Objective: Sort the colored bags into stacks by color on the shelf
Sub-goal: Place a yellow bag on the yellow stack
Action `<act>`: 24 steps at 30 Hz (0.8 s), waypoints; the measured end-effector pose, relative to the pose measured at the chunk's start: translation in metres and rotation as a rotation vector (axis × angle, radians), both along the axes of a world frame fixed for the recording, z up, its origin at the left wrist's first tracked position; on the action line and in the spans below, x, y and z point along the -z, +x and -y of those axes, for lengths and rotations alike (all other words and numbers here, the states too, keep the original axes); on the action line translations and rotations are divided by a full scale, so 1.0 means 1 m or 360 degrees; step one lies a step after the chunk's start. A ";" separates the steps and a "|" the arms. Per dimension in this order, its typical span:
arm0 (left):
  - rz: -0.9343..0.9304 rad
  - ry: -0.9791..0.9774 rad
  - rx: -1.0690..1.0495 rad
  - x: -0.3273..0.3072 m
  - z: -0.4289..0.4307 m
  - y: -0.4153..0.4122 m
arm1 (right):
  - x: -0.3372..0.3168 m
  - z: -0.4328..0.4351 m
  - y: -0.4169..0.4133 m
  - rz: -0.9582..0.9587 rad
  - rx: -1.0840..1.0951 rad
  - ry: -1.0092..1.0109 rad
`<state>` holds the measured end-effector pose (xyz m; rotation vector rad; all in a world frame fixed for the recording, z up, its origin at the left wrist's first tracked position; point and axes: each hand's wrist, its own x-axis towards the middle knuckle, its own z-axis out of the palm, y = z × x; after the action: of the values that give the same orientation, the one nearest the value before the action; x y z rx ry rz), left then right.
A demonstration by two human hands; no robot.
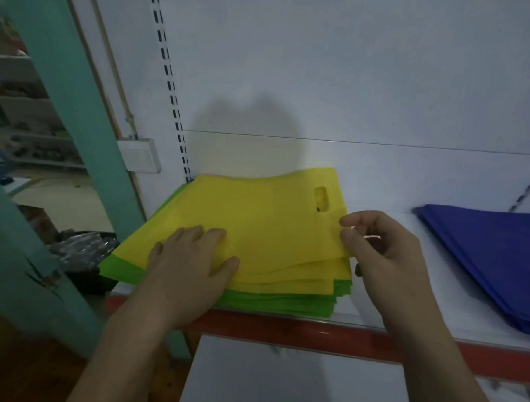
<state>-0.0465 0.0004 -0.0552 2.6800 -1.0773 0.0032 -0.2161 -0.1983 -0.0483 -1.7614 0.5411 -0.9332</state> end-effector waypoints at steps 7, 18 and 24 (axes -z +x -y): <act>-0.0067 -0.0322 0.0309 0.001 0.005 -0.010 | -0.004 -0.009 -0.003 -0.0057 0.0254 -0.0147; -0.0030 -0.0018 -0.0313 -0.007 -0.014 0.011 | -0.005 0.005 -0.016 -0.0011 0.0227 -0.0041; -0.0030 -0.0338 -0.0230 -0.017 -0.006 -0.001 | 0.002 -0.001 -0.002 -0.0333 0.0228 -0.0234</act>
<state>-0.0474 0.0066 -0.0377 2.5530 -0.8253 0.1118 -0.2181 -0.1975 -0.0501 -1.9871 0.7574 -0.9111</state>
